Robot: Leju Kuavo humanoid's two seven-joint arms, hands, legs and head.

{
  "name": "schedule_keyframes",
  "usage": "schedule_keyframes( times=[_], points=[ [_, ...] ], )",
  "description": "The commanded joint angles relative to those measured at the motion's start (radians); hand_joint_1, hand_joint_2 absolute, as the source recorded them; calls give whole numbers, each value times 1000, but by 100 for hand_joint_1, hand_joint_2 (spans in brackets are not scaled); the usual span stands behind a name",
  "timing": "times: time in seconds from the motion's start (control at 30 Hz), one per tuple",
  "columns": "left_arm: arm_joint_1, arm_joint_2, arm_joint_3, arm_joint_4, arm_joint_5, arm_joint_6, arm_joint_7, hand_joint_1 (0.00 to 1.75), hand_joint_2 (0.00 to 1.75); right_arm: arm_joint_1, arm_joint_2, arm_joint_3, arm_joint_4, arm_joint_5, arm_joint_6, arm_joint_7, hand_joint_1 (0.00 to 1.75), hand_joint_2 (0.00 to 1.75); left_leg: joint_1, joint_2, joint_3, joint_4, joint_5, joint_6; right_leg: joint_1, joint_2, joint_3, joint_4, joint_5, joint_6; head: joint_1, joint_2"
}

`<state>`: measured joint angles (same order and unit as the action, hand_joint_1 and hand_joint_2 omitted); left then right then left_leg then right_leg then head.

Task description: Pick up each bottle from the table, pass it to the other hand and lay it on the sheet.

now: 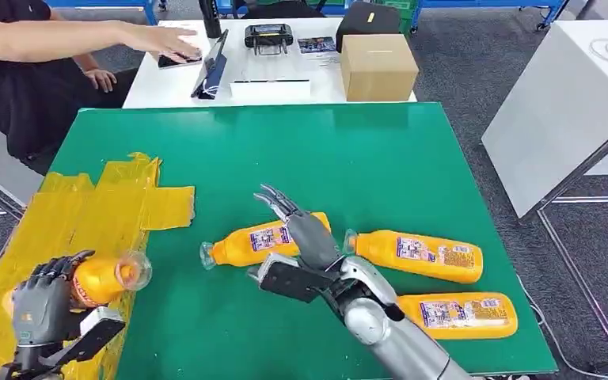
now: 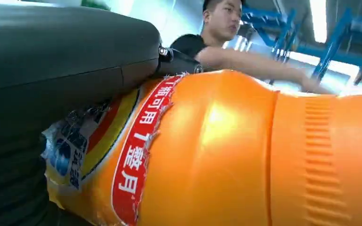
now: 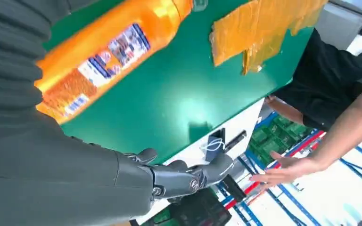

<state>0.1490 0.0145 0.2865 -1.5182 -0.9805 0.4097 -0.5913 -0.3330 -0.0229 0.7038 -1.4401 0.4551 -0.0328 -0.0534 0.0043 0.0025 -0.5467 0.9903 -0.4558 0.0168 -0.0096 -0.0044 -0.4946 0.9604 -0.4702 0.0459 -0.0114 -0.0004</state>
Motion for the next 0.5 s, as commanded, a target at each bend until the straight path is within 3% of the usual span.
schedule_keyframes(
  times=[0.03, 0.5],
  points=[
    [-16, 129, 30, 255, -165, 30, -1, 175, 175, -112, -32, 6, 93, -36, 32, -11, 0, 175, 0, 2, 2, -1, 0, 0, 0, 3, 1, -1, 1, -1, 0, 0],
    [-36, 144, -31, 288, -193, 15, -4, 175, 175, -168, -5, 28, 126, -58, 54, 15, 0, 175, 0, 0, 0, -1, 1, -1, 0, 0, 0, 0, 0, -1, 0, 0]
  ],
)
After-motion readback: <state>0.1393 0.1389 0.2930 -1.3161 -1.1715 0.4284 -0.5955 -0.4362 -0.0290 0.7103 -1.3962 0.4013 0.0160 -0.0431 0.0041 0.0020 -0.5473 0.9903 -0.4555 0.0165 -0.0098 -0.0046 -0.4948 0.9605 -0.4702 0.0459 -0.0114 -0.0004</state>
